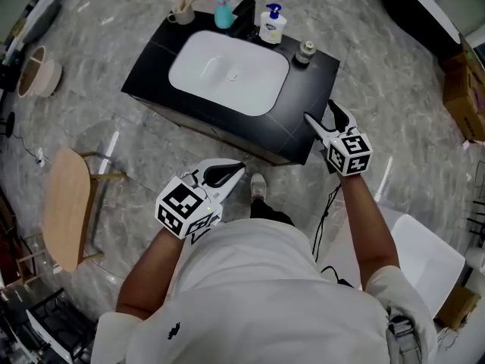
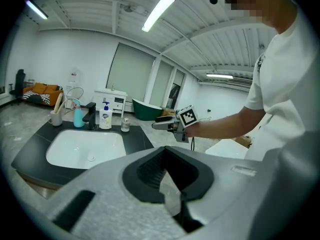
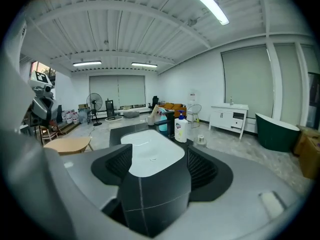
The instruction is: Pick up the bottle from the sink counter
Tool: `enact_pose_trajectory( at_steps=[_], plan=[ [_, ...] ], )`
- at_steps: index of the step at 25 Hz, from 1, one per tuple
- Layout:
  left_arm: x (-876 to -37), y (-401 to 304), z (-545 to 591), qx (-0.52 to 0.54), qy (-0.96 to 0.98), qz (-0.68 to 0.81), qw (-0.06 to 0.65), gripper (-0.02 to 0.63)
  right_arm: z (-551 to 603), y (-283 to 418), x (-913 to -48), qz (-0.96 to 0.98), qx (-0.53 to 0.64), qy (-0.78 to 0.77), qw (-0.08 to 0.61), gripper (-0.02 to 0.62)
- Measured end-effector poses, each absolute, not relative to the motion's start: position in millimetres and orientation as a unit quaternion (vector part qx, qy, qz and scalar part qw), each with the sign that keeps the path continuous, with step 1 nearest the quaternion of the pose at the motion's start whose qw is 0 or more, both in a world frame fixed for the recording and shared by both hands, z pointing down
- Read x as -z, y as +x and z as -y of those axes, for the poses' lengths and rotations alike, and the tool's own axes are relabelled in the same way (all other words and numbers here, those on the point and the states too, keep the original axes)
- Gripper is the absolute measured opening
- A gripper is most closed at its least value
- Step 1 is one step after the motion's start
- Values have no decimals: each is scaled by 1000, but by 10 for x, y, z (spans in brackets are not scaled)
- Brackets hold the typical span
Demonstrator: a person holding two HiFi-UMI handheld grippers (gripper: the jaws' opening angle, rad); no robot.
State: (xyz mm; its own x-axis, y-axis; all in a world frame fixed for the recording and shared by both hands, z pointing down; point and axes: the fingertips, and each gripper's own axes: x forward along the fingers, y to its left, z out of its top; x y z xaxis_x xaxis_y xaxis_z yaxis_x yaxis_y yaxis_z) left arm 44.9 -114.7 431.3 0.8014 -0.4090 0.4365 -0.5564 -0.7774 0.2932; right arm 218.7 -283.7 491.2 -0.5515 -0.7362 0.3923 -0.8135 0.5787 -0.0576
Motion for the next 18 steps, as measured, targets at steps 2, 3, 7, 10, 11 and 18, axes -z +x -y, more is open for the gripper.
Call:
enact_pose_trajectory(
  at_steps=[2, 3, 7, 10, 11, 18],
  plan=[
    [-4334, 518, 1302, -179, 921, 273, 212, 6, 3116, 2280, -5015, 874, -118, 440, 168, 362],
    [-4346, 549, 1372, -179, 919, 280, 215, 6, 3254, 2329, -5074, 874, -120, 439, 169, 365],
    [-4389, 636, 1620, -178, 909, 303, 226, 6, 3799, 2498, -5329, 873, -129, 437, 174, 376],
    [-4438, 655, 1765, -181, 904, 311, 230, 6, 4164, 2576, -5564, 869, -135, 440, 181, 380],
    [-4453, 652, 1798, -183, 903, 312, 231, 6, 4261, 2588, -5637, 868, -137, 441, 183, 380],
    [-4440, 645, 2022, -195, 900, 318, 227, 6, 4851, 2590, -5977, 858, -139, 450, 204, 394]
  ],
)
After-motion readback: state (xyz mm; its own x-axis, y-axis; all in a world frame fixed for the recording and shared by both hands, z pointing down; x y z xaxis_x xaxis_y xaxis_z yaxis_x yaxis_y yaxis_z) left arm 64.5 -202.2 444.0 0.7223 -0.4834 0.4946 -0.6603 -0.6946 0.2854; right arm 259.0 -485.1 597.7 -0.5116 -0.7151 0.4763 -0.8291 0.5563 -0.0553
